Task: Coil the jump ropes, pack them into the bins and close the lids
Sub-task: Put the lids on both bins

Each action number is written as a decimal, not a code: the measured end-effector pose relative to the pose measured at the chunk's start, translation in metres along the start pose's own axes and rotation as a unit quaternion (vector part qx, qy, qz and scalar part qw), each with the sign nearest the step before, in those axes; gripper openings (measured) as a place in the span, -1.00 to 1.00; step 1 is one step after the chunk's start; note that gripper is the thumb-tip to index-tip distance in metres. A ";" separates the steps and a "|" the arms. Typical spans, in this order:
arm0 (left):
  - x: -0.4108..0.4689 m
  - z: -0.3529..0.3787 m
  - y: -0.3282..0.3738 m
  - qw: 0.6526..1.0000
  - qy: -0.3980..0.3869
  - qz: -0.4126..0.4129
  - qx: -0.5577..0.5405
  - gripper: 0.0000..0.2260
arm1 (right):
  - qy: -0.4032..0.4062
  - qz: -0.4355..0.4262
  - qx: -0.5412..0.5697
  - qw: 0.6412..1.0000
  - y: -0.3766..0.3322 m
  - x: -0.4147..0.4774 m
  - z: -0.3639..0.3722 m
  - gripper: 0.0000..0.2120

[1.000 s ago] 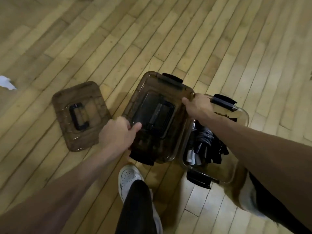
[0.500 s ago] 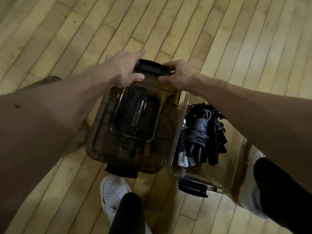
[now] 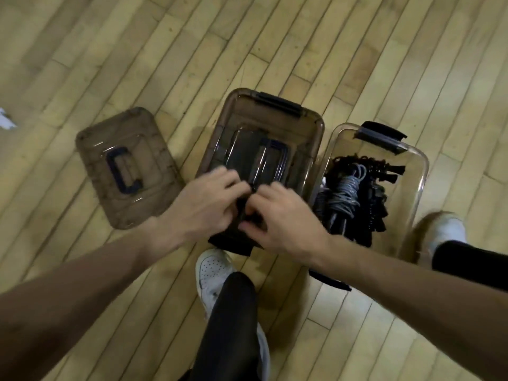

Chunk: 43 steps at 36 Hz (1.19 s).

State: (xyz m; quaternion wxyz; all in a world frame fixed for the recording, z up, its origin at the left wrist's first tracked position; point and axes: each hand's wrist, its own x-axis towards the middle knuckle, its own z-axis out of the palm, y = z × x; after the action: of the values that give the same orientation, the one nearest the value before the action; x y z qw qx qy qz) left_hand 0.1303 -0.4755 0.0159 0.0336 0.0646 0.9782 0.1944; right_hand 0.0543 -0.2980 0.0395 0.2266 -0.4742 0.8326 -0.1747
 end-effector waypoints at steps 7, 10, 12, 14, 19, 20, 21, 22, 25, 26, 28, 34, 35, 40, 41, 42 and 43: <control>-0.065 0.020 0.011 0.992 -0.068 0.040 0.102 -0.38 | -0.078 0.075 -0.125 0.986 -0.037 -0.022 0.043 -0.20; -0.062 0.023 0.007 0.990 -0.051 0.060 0.113 -0.47 | -0.084 0.069 -0.138 0.985 -0.043 -0.018 0.044 -0.38; -0.061 0.017 0.006 0.993 -0.035 0.068 0.085 -0.55 | -0.091 0.057 -0.134 0.985 -0.042 -0.014 0.039 -0.55; -0.058 0.010 0.006 0.996 -0.036 0.071 0.045 -0.63 | -0.108 0.048 -0.119 0.986 -0.038 -0.010 0.031 -0.64; -0.050 0.001 0.004 0.997 -0.063 0.049 -0.017 -0.79 | -0.165 0.008 -0.153 0.974 -0.040 -0.003 0.021 -0.74; -0.048 0.003 0.005 0.997 -0.065 0.046 -0.023 -0.81 | -0.171 0.008 -0.159 0.972 -0.040 -0.003 0.021 -0.74; -0.048 0.004 0.004 0.997 -0.062 0.043 -0.029 -0.83 | -0.179 0.009 -0.166 0.970 -0.042 -0.002 0.021 -0.74; -0.048 0.006 0.003 0.997 -0.056 0.039 -0.034 -0.84 | -0.186 0.010 -0.171 0.968 -0.043 -0.002 0.021 -0.75; -0.047 0.009 -0.001 0.998 -0.040 0.017 -0.048 -0.88 | -0.200 0.017 -0.183 0.962 -0.049 0.003 0.019 -0.78; -0.046 0.008 -0.001 0.997 -0.043 0.013 -0.057 -0.89 | -0.206 0.024 -0.185 0.961 -0.052 0.005 0.017 -0.79; -0.048 0.006 -0.003 0.997 -0.040 0.008 -0.065 -0.90 | -0.223 0.039 -0.183 0.957 -0.058 0.015 0.012 -0.80; -0.092 -0.007 -0.059 0.916 0.199 -0.323 -0.128 -0.70 | -0.091 0.048 -0.009 0.995 -0.107 0.085 0.006 -0.70; -0.101 -0.004 -0.077 0.871 0.222 -0.417 -0.132 -0.66 | -0.099 0.066 0.030 0.992 -0.118 0.102 0.016 -0.64; -0.136 0.032 -0.154 0.729 0.137 -0.643 -0.192 -0.44 | -0.202 0.213 0.165 0.942 -0.140 0.179 0.091 -0.36; -0.138 0.041 -0.169 0.708 0.140 -0.657 -0.219 -0.43 | -0.219 0.230 0.153 0.936 -0.135 0.189 0.102 -0.32; -0.139 0.048 -0.180 0.691 0.140 -0.665 -0.245 -0.43 | -0.233 0.242 0.134 0.932 -0.128 0.196 0.110 -0.30; -0.138 0.054 -0.188 0.679 0.143 -0.670 -0.263 -0.41 | -0.244 0.247 0.117 0.931 -0.122 0.201 0.115 -0.30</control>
State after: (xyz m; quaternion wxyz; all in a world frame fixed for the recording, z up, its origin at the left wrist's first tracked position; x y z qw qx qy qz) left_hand 0.2506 -0.6469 -0.1004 0.0305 -0.6485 0.6611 0.3762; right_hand 0.1132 -0.5411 -0.0379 0.5127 -0.2520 0.8161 -0.0880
